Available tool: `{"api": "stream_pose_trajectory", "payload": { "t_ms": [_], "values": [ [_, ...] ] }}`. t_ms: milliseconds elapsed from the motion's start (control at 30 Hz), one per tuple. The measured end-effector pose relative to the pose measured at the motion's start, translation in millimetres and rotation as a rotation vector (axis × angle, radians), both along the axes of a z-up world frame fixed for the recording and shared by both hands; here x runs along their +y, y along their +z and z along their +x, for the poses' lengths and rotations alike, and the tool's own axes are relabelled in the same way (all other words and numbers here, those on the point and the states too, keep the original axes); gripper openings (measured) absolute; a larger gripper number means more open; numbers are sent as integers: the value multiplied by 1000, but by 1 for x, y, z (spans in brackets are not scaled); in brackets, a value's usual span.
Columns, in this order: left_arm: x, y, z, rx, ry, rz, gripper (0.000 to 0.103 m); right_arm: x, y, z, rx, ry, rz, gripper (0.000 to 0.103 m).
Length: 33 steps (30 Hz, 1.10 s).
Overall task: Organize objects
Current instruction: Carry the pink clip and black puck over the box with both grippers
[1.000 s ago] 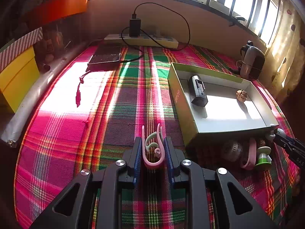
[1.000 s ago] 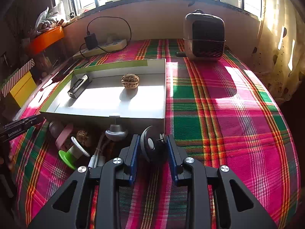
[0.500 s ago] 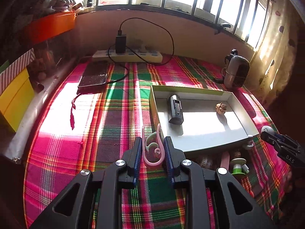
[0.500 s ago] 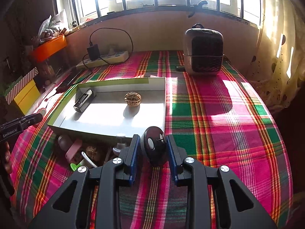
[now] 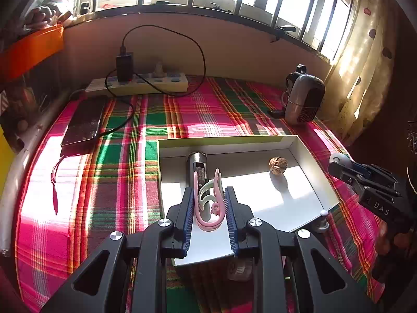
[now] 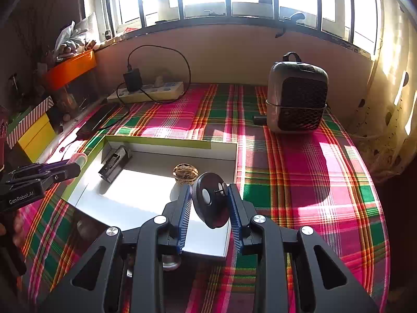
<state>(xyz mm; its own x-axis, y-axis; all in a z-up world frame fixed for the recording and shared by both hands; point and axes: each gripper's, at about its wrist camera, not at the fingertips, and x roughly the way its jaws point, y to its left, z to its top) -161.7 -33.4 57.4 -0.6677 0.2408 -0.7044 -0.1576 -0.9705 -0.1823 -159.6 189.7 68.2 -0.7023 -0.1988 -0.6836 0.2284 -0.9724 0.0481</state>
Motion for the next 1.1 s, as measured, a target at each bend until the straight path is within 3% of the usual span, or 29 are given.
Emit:
{"api": "stream_pose_trajectory", "payload": {
  "t_ms": [600,1100],
  "values": [
    [36,-24,-64,-74,-61,12,21,-16,-24,-64,-51,42,37,29],
    [50,-34,-79,-84,-79,-38,21,-20,-43,-85,-89,52,49,29]
  ]
}}
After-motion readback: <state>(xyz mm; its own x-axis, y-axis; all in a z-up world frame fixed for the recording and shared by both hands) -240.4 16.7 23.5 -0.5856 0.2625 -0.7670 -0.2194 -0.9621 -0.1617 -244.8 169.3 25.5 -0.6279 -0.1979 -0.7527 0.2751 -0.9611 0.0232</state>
